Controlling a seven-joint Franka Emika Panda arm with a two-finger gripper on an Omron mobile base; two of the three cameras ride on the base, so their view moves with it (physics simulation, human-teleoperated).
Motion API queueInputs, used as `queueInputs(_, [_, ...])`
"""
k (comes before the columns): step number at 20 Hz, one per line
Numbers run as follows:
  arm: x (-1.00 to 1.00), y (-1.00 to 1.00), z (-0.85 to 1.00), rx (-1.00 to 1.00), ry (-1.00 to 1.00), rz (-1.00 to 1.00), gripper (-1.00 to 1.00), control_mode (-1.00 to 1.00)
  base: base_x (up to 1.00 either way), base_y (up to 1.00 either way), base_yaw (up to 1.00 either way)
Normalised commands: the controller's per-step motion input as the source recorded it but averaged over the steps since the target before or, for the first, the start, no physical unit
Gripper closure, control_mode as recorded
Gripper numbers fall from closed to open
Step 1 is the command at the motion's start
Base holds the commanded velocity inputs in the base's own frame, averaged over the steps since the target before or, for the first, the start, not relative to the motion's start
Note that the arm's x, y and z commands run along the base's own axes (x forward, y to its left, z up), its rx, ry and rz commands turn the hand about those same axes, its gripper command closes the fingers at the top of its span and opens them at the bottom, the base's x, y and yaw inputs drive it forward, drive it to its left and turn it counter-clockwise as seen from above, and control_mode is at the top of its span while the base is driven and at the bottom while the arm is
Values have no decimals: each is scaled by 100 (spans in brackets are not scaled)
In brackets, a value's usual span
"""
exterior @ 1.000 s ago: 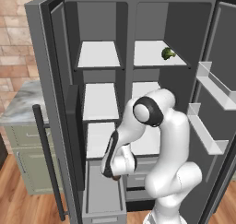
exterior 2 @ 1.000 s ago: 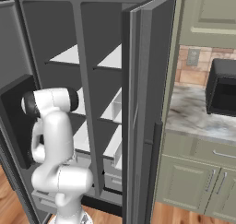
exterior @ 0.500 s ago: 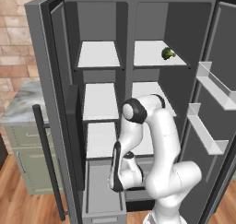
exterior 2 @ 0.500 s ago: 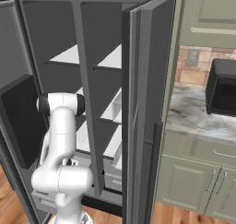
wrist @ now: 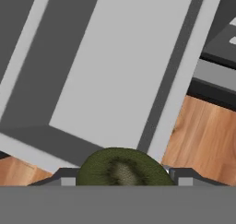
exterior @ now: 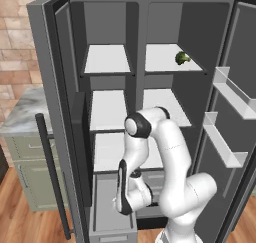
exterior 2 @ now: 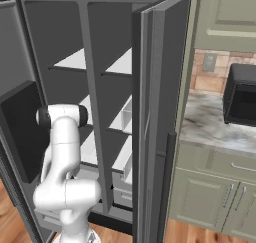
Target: Take the kiwi and broccoli from the fridge shelf and place them in the freezer drawer to begin freezing them.
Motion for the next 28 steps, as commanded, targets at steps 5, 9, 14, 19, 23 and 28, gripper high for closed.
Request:
queueInputs(5, [28, 10, -20, -5, 7, -3, 100, -100, 0, 0, 0])
queueInputs(9, [32, 17, -30, -6, 9, -2, 100, -100, 0, 0, 0])
queueInputs(14, [28, 19, -41, -7, 10, -1, 100, -100, 0, 0, 0])
queueInputs(19, [24, 20, -54, -7, 10, 0, 100, -100, 0, 0, 0])
queueInputs(23, [26, 16, -52, -6, 8, 0, 100, -100, 0, 0, 0])
queueInputs(28, [34, 10, -51, -3, 5, 0, 100, -100, 0, 0, 0])
